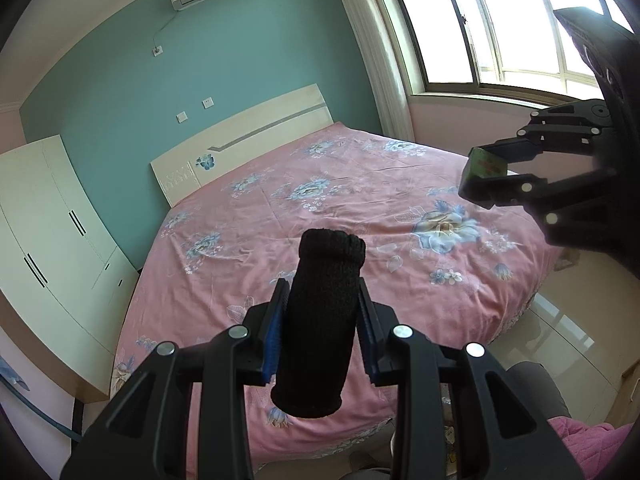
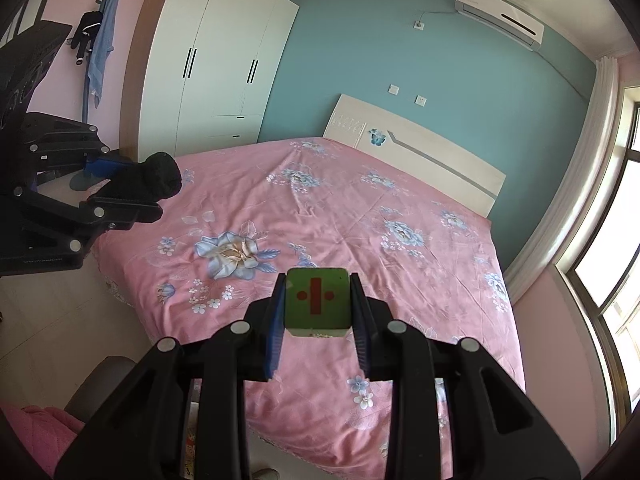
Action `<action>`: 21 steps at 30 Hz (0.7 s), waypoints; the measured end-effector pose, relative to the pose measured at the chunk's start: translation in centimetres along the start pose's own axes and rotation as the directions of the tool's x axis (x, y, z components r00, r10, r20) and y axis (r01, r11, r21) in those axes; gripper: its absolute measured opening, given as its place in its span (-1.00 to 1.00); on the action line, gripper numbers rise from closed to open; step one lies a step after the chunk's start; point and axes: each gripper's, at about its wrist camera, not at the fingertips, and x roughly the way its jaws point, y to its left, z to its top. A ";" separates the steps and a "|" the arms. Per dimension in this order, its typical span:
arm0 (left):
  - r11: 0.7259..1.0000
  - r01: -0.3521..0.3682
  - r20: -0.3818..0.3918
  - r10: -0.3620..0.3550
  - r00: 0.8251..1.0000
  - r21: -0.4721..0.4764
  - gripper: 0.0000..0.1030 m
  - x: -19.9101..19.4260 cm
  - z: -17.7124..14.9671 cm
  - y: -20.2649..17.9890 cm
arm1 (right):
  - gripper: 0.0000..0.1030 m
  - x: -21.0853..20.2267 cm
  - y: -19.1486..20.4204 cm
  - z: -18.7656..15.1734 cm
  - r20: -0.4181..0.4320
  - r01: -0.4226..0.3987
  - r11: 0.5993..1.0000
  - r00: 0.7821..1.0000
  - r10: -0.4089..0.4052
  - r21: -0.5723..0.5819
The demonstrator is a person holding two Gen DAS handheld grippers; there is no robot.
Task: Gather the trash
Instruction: 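Carry the foam tube and green cube with both tools over the bin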
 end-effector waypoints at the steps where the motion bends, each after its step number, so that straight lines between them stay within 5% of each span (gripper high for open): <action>1: 1.000 -0.001 0.000 0.001 1.000 0.007 -0.32 -0.1 -0.4 -0.2 | -0.40 -0.1 0.2 -0.3 -0.008 -0.004 1.000 1.000 0.004 -0.004; 9: 0.998 0.054 -0.003 -0.054 0.999 0.022 -0.32 -1.0 -3.3 -2.3 | -0.40 -0.2 1.2 -3.8 -0.062 -0.040 0.999 0.997 0.039 -0.016; 21: 0.990 0.141 -0.202 -0.134 0.970 0.023 -0.33 4.7 -11.7 -6.6 | -0.40 3.6 4.0 -11.5 -0.244 -0.108 0.993 0.965 0.095 -0.038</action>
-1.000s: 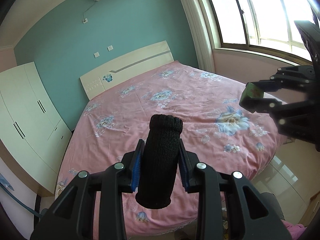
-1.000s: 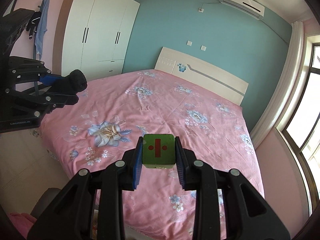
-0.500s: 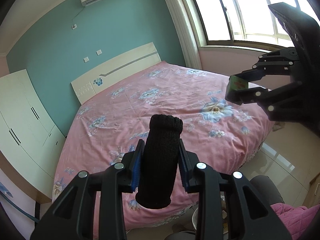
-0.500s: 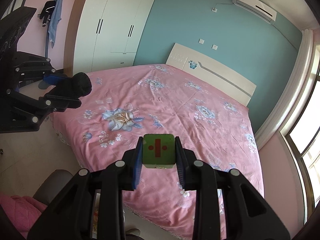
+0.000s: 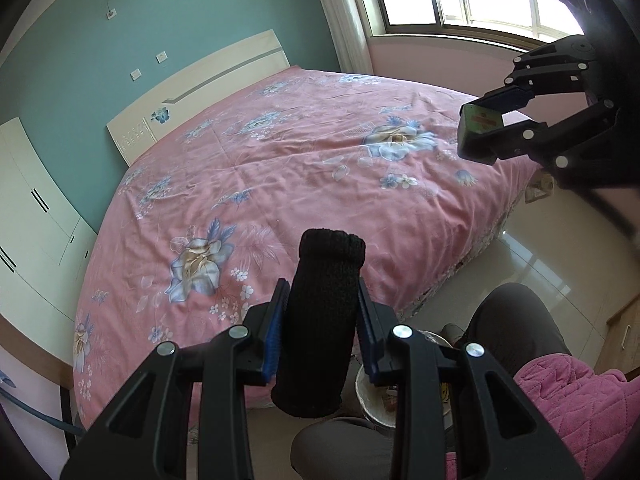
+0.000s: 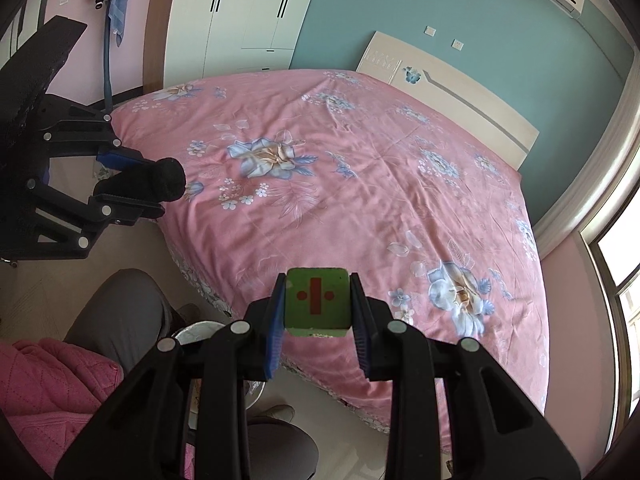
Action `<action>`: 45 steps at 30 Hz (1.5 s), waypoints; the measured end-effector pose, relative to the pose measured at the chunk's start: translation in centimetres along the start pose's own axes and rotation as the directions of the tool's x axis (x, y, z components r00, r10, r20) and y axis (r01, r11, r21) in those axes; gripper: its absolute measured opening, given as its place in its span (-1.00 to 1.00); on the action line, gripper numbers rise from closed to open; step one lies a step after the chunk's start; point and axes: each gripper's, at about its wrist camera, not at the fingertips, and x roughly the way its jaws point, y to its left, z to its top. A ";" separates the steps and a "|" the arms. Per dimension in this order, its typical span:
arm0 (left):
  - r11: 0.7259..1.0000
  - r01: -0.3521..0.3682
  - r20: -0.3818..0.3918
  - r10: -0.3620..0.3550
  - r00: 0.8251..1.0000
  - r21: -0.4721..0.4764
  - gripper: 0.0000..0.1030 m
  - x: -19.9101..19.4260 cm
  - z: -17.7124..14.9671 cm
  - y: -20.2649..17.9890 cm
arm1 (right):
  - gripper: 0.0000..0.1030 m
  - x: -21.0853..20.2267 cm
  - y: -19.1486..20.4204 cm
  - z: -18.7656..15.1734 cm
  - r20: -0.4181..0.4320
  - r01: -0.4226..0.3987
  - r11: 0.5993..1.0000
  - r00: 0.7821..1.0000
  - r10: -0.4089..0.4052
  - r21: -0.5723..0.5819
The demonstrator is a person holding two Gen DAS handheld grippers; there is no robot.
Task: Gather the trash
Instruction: 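Carry the foam tube and green cube with both tools over the bin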
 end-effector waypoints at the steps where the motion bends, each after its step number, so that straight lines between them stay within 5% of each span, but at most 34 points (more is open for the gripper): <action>1: 1.000 0.016 -0.020 -0.016 1.000 -0.003 -0.33 0.8 -0.6 -0.2 | -0.40 0.6 0.3 -0.6 -0.015 -0.009 1.000 1.000 0.009 -0.001; 11: 0.994 0.096 -0.141 -0.103 0.985 -0.053 -0.33 7.1 -5.1 -1.8 | -0.40 8.3 3.0 -5.4 -0.128 -0.138 0.989 0.981 0.144 0.052; 22: 0.977 0.156 -0.282 -0.193 0.940 -0.148 -0.34 14.8 -10.0 -2.3 | -0.40 16.7 5.8 -9.6 -0.236 -0.233 0.963 0.937 0.259 0.133; 45: 0.915 0.230 -0.513 -0.379 0.770 -0.330 -0.34 29.1 -18.7 -5.9 | -0.40 31.2 12.8 -20.3 -0.478 -0.341 0.883 0.746 0.463 0.321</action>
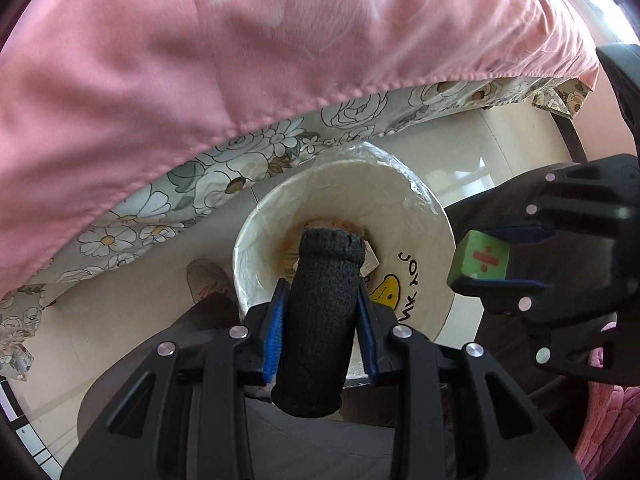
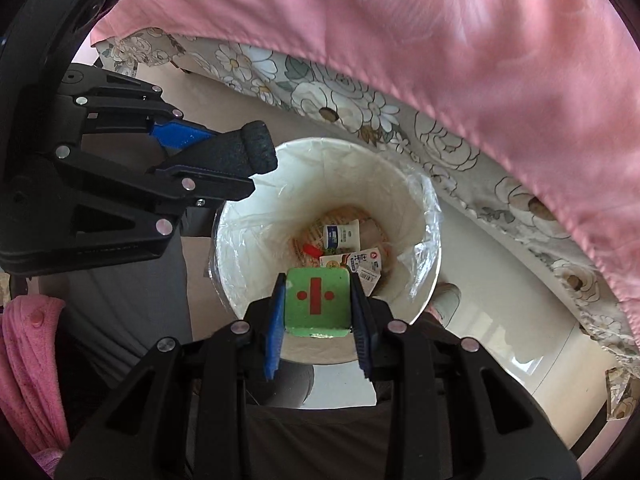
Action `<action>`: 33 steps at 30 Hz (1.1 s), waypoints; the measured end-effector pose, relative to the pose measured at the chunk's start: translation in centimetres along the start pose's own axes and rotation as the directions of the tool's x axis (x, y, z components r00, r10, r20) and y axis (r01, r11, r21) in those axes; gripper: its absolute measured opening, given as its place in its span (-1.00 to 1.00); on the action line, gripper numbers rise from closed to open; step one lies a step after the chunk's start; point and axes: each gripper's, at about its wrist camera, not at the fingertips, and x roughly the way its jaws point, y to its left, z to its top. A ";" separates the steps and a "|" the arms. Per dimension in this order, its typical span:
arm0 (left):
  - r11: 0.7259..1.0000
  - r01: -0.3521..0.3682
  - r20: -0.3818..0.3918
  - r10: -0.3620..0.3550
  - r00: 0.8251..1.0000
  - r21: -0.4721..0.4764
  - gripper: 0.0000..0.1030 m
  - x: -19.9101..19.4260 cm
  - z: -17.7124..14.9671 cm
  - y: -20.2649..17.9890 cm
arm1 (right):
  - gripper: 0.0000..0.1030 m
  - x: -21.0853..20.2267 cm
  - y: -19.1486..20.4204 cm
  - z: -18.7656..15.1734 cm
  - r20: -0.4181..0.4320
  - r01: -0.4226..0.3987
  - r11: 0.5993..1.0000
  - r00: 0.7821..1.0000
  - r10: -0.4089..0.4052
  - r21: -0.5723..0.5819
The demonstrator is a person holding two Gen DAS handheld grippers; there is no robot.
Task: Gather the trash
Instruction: 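Carry the foam tube and green cube with both tools over the bin, then open left tool to drop the foam tube while right tool drops the cube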
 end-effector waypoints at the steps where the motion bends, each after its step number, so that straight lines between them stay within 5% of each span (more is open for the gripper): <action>1: 1.000 0.007 -0.008 -0.007 1.000 -0.008 -0.34 0.6 0.1 0.1 | -0.40 0.6 -0.2 -0.1 -0.010 -0.003 1.000 1.000 0.003 0.007; 18: 0.985 0.070 -0.112 -0.088 0.990 -0.158 -0.34 8.5 0.6 1.6 | -0.40 9.4 -2.9 0.0 -0.134 -0.098 0.966 0.982 0.132 0.238; 33: 0.971 0.077 -0.203 -0.124 0.971 -0.226 -0.33 14.0 0.8 2.4 | -0.40 14.9 -2.8 -0.3 -0.226 -0.061 0.961 0.966 0.125 0.269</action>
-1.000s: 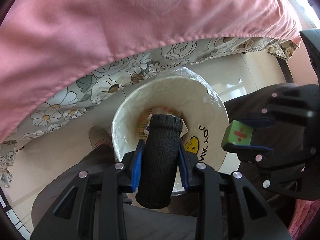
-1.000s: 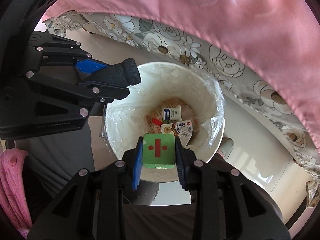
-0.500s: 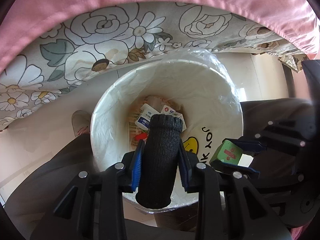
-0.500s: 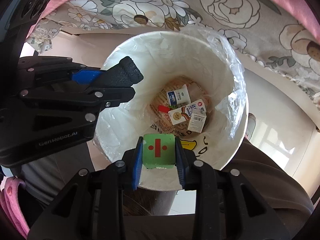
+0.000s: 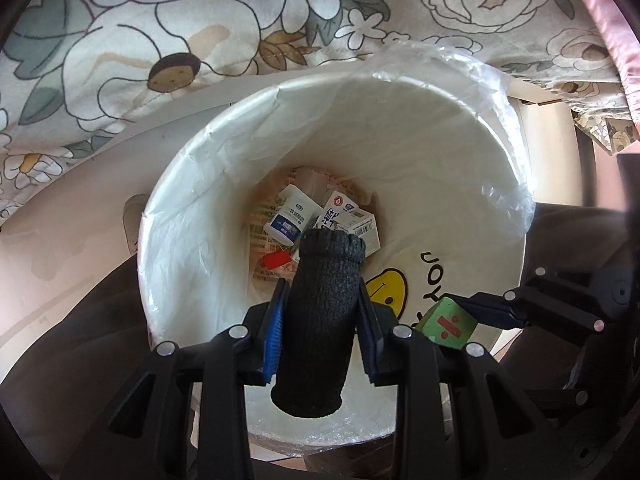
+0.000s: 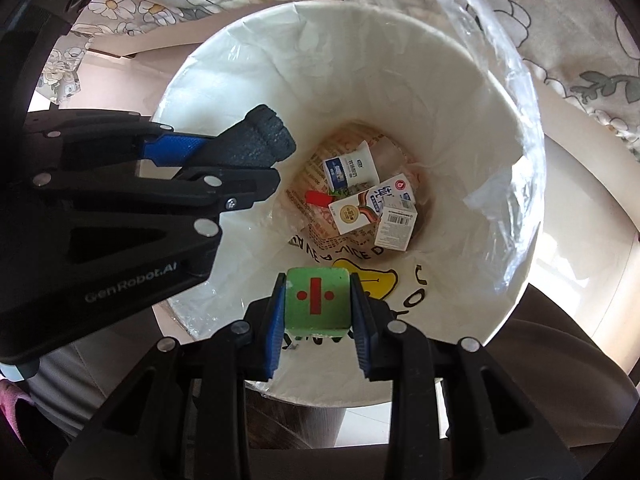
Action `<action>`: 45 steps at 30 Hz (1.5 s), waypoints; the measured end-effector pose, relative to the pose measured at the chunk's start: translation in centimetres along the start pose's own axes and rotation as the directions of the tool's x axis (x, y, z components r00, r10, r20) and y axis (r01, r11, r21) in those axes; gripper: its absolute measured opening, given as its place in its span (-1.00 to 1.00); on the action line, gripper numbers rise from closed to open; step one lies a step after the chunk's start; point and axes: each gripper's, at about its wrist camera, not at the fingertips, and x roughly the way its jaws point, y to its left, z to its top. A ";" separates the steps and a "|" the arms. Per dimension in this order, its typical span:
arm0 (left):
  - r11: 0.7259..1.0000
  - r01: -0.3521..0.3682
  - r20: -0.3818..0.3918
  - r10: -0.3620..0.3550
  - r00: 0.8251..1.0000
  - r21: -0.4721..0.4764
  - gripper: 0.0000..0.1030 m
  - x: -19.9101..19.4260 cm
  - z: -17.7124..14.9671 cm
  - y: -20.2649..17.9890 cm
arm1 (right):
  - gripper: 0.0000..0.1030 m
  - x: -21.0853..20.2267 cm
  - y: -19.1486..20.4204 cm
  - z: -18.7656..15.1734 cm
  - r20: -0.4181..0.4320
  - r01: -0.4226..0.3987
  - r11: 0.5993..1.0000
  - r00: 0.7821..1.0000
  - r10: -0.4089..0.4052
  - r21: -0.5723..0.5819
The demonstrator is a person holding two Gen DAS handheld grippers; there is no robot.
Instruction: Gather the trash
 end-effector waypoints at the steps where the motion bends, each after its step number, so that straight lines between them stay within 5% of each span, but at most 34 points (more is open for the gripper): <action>1: 1.000 -0.001 -0.009 0.001 1.000 -0.001 -0.33 0.3 0.1 0.0 | -0.40 0.3 0.2 0.1 -0.003 0.003 1.000 1.000 -0.003 0.001; 9: 1.000 0.001 -0.051 -0.003 0.999 -0.026 -0.25 1.6 0.4 0.2 | -0.39 1.5 0.6 0.4 -0.020 0.017 1.000 1.000 -0.017 0.003; 11: 0.999 -0.001 -0.047 -0.001 0.999 -0.032 0.08 1.6 0.3 0.2 | -0.39 1.4 0.7 0.6 -0.017 0.025 1.000 1.000 -0.025 0.003; 13: 0.999 -0.012 -0.041 0.011 0.999 -0.031 0.18 1.2 0.1 0.1 | -0.36 2.1 0.6 0.7 -0.013 0.028 1.000 1.000 -0.028 0.005; 31: 0.999 -0.042 -0.022 0.041 0.999 -0.034 0.18 0.5 -0.7 -0.1 | -0.30 0.7 0.4 -0.4 0.029 0.038 0.999 0.999 -0.038 -0.004; 37: 0.999 -0.037 0.036 0.038 0.999 -0.016 0.18 -2.2 -1.6 -0.8 | -0.30 -1.6 1.2 -1.5 0.079 0.075 0.996 0.994 -0.071 -0.048; 45: 0.990 -0.130 0.168 0.121 0.978 0.048 0.18 -8.5 -3.4 -1.9 | -0.30 -7.3 1.7 -3.0 0.194 0.144 0.987 0.973 -0.127 -0.075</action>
